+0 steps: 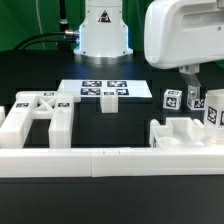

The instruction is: Assemble chair

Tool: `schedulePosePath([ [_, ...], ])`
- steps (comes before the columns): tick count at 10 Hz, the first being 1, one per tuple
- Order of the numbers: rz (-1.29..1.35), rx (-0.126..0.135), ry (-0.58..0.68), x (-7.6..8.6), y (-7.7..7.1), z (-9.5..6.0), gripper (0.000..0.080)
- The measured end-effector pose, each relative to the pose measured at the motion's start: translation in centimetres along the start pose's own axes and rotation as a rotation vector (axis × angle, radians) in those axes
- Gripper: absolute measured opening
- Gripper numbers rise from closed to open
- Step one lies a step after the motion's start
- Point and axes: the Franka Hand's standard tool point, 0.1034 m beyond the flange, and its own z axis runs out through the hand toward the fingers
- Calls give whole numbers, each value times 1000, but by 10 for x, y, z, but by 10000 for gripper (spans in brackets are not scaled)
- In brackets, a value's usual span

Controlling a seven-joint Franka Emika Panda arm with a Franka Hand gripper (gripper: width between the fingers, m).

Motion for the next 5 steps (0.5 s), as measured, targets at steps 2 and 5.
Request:
schedulePosePath([
  [2,2,-5,24,12,5,8,649],
  [5,2,-6,23,9,5,11,550],
])
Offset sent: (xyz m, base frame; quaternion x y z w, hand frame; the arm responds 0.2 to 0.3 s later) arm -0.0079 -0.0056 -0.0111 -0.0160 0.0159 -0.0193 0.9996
